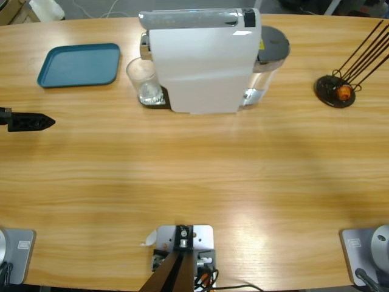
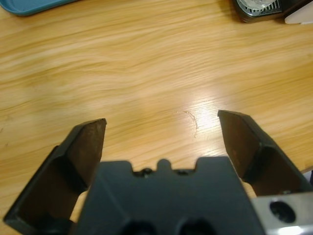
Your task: Pour coffee
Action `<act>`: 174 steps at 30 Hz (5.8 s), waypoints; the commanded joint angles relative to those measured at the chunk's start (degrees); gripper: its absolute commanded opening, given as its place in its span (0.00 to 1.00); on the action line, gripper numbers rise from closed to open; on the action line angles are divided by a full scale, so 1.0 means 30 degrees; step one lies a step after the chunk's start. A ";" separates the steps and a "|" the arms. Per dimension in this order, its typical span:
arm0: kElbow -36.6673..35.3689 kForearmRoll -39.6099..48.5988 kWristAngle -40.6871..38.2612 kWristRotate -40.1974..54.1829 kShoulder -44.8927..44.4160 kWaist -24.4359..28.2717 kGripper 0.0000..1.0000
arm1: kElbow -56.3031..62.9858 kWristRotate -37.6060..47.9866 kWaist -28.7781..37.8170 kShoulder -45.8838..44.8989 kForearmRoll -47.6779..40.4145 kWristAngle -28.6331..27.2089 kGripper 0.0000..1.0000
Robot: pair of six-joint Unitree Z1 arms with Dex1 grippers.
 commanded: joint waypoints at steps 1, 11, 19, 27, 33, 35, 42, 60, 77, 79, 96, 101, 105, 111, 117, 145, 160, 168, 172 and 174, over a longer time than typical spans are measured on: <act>-0.0212 0.0014 0.0212 -0.0099 0.0781 -0.0278 0.99 | 0.0931 0.0083 -0.0298 0.1076 0.0192 -0.0020 0.00; -0.0212 -0.0010 0.0212 -0.0099 0.0792 -0.0289 0.99 | 0.0661 0.0083 -0.0298 0.1357 0.0163 -0.0061 0.00; -0.0212 -0.0068 0.0212 -0.0099 0.1015 -0.0319 0.99 | 0.0298 0.0083 -0.0614 0.1703 0.0163 -0.0032 0.00; -0.0218 -0.0098 0.0212 -0.0099 0.1156 -0.0371 0.99 | 0.0093 -0.0005 -0.0977 0.1691 0.0163 -0.0014 0.00; -0.0218 -0.0127 0.0212 -0.0099 0.1220 -0.0436 0.99 | -0.0299 -0.0105 -0.0438 0.1633 0.0198 -0.0120 0.00; -0.0212 -0.0127 0.0212 -0.0099 0.1220 -0.0453 0.99 | -0.0475 -0.0122 -0.0333 0.1638 0.0251 -0.0149 0.00; -0.0183 -0.0127 0.0241 -0.0099 0.1203 -0.0553 0.99 | -0.0007 -0.0117 -0.0222 0.1551 0.0338 -0.0166 0.00; -0.0124 -0.0168 0.0258 -0.0099 0.1331 -0.0612 0.99 | 0.0896 -0.0158 -0.0093 0.2371 0.0338 0.0232 0.00; -0.0036 -0.0244 0.0270 -0.0099 0.1255 -0.0641 0.99 | 0.0292 -0.0263 0.1196 0.2412 0.1751 -0.2504 0.00; -0.0036 -0.0244 0.0270 -0.0099 0.1244 -0.0664 0.99 | -0.1536 -0.1669 0.1460 0.1129 0.1557 -0.3577 0.00; -0.0095 -0.0068 -0.1828 0.3920 -0.0784 -0.2305 0.99 | 1.3130 -0.1529 0.3833 -1.1867 -0.6347 0.0279 1.00; 0.0808 -0.0449 -0.2765 0.4237 -0.1710 -0.2281 1.00 | 2.1925 -0.1617 0.3821 -1.5201 -1.4122 0.0865 1.00; 0.1335 -0.2231 -0.2841 0.4237 -0.1727 -0.2281 1.00 | 2.4269 -0.2794 0.3452 -1.4440 -1.5370 0.0929 1.00; 0.1540 -0.2506 -0.3117 0.4190 -0.1294 -0.2281 1.00 | 2.6062 -0.3814 0.2497 -1.3994 -1.8001 0.1164 1.00; 0.2009 -0.2529 -0.2923 0.3990 -0.0397 -0.2287 1.00 | 2.6742 -0.3902 0.2374 -1.4334 -1.8148 0.1638 1.00; 0.6292 -1.0316 -0.3158 0.7078 -0.2008 -0.3289 1.00 | 2.9144 -0.4253 0.2456 -1.6531 -2.0040 0.1287 0.98; 0.7388 -1.3000 -0.2794 0.5965 -0.3883 -0.3102 1.00 | 2.9232 -0.4283 0.2251 -1.6819 -2.0140 0.0871 0.97; 0.6878 -1.3410 -0.2203 0.6340 -0.4516 -0.2826 1.00 | 2.9232 -0.4283 0.2251 -1.6707 -2.0140 0.0900 0.97; 0.6526 -1.3393 -0.2425 0.6346 -0.4639 -0.1783 1.00 | 2.9232 -0.4283 0.2251 -1.6590 -2.0140 0.0941 0.97; 0.6556 -1.3311 -0.2548 0.6346 -0.4504 -0.1783 1.00 | 2.9232 -0.4283 0.2251 -1.6590 -2.0140 0.1128 0.97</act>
